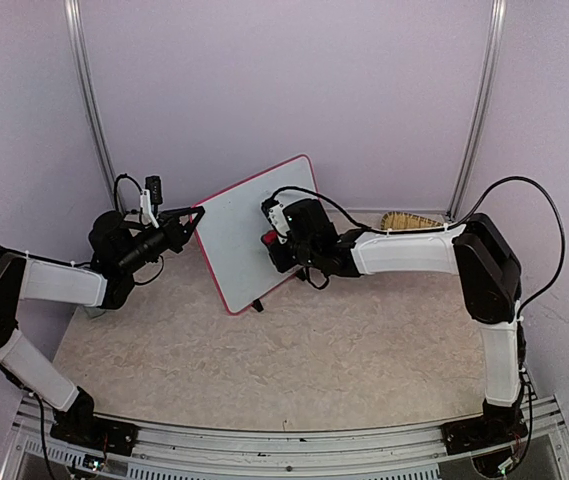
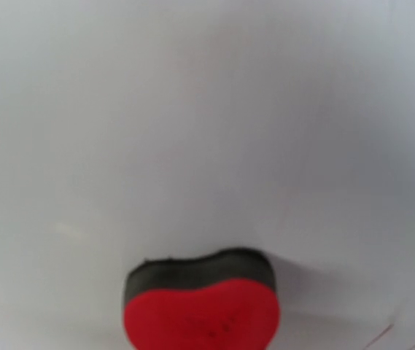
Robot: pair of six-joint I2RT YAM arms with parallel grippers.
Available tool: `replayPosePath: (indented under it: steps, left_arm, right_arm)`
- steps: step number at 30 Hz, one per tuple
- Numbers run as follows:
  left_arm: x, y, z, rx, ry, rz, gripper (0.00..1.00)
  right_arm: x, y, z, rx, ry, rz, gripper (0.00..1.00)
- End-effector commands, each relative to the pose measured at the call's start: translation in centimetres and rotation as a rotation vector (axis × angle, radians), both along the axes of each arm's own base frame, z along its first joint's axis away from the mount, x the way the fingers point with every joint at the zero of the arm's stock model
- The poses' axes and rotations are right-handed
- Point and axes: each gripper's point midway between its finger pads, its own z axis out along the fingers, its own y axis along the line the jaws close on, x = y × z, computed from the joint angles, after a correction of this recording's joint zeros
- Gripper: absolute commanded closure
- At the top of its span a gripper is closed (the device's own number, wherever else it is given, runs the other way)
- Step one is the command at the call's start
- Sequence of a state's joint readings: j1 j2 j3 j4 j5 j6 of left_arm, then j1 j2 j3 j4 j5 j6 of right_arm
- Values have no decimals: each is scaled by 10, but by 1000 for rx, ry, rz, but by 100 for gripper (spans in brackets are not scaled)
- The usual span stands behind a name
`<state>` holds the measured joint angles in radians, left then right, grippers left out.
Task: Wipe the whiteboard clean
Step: Erase the whiteboard at the center of the board.
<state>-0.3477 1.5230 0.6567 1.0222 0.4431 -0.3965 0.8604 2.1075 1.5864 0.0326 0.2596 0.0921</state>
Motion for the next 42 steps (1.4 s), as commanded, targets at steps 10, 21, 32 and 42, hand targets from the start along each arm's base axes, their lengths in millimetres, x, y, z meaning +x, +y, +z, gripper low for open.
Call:
replayPosePath:
  steps: [10,21,32,42]
  left_arm:
    - [-4,-17,-61,100,201,-66,100]
    - [15,-3,-78,125,274,38,100]
    - [20,-2,-87,137,305,57,100]
    - [19,2,-79,164,307,65,100]
  right_arm:
    - [-9,-25,-85,-45,182,24,88]
    - [-23,-31,-100,-66,235,52,89]
    - [-6,-30,-55,-4,165,37,89]
    - [20,-16,-10,83,116,32,89]
